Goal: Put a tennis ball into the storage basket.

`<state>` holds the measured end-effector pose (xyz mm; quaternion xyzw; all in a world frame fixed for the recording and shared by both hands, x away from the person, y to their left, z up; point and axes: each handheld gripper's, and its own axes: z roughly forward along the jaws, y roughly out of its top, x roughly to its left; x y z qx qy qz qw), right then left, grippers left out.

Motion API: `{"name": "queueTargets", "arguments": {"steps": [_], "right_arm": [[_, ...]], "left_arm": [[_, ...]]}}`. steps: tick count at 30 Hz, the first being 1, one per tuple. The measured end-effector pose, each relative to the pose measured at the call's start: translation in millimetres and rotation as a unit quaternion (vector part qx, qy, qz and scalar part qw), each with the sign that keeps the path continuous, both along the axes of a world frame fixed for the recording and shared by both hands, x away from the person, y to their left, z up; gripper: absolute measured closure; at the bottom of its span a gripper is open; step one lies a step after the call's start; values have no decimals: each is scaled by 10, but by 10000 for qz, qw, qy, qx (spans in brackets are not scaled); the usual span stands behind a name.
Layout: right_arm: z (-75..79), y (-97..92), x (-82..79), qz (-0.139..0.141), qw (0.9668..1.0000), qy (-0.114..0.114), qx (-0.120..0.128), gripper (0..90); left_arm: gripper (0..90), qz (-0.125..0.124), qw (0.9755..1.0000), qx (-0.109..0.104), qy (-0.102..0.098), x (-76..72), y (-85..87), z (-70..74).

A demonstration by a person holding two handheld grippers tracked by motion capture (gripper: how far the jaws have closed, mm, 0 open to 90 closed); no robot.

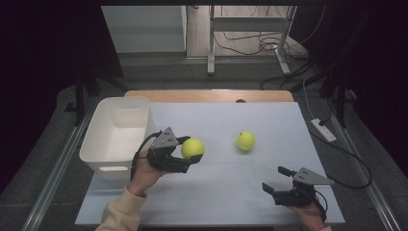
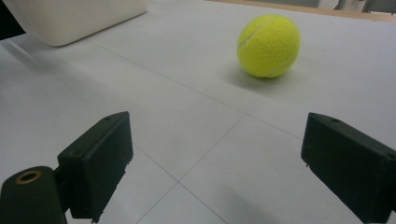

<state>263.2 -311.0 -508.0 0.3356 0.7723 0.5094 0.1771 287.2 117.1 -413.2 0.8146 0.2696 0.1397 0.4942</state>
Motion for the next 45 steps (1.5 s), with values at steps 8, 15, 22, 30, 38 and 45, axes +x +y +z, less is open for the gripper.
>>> {"name": "queueTargets", "arguments": {"steps": [8,15,22,30,38,45], "right_arm": [[20,-3,-6,-22,10000,-18,38,89],[18,-1,2,-4,10000,-25,50,89],[18,10,0,-17,10000,-26,57,89],[19,4,1,-20,10000,-26,64,89],[24,7,3,-34,10000,-33,52,90],[26,2,3,-34,10000,-30,50,89]], "left_arm": [[270,234,9997,-60,-97,-45,98,72],[270,416,9989,-150,-178,-44,194,140],[270,528,9980,-220,-278,-51,257,205],[270,689,9965,-335,-321,-30,345,280],[270,893,9945,-411,-358,-5,471,358],[270,1058,9928,-435,-360,31,566,394]]}}
